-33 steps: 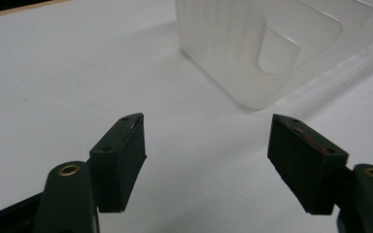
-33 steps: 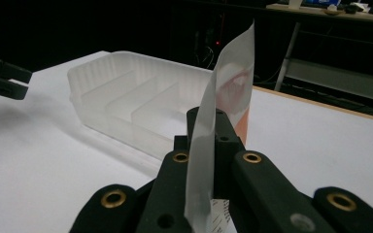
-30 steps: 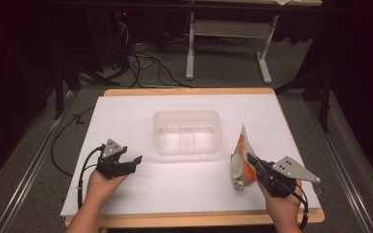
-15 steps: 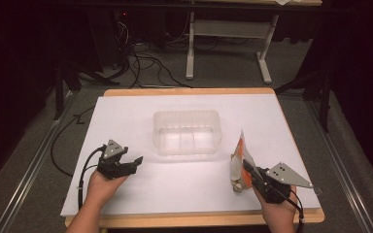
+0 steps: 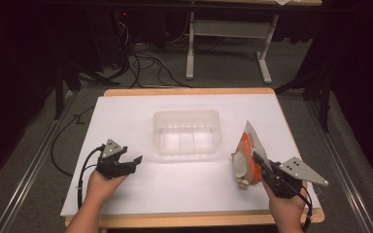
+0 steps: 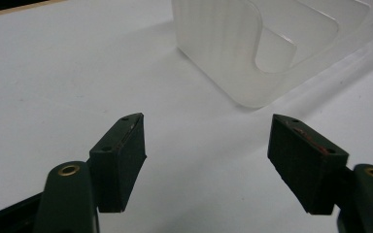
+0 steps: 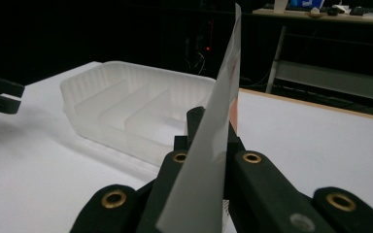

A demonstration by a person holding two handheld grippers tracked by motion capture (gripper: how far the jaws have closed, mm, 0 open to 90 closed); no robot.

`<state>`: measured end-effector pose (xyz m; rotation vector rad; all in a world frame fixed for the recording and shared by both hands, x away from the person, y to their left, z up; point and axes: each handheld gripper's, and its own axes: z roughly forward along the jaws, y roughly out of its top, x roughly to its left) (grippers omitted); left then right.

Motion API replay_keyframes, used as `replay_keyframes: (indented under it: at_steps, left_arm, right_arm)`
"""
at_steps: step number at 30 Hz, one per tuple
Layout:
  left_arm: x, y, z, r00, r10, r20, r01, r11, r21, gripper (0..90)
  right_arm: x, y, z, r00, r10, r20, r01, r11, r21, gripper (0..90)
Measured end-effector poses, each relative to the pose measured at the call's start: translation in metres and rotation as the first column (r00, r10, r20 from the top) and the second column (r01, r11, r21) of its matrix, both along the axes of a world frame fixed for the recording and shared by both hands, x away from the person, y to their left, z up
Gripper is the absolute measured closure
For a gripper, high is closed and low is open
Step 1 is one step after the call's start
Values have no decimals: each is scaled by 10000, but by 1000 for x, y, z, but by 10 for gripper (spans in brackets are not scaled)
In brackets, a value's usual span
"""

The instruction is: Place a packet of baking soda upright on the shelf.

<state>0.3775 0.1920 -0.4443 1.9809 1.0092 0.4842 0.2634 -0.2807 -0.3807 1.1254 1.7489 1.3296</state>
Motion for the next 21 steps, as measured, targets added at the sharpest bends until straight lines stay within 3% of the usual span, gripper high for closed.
replay_keyframes:
  at_steps: [12, 21]
  left_arm:
    - [-1, 1, 1, 9999, 39, 101, -38, 9999, -94, 301]
    - [-2, 2, 2, 9999, 43, 140, -41, 9998, -179, 300]
  right_arm:
    - [3, 5, 27, 9984, 272, 496, -280, 9995, 153, 900]
    - [12, 21, 57, 9936, 742, 856, -759, 9970, 164, 900]
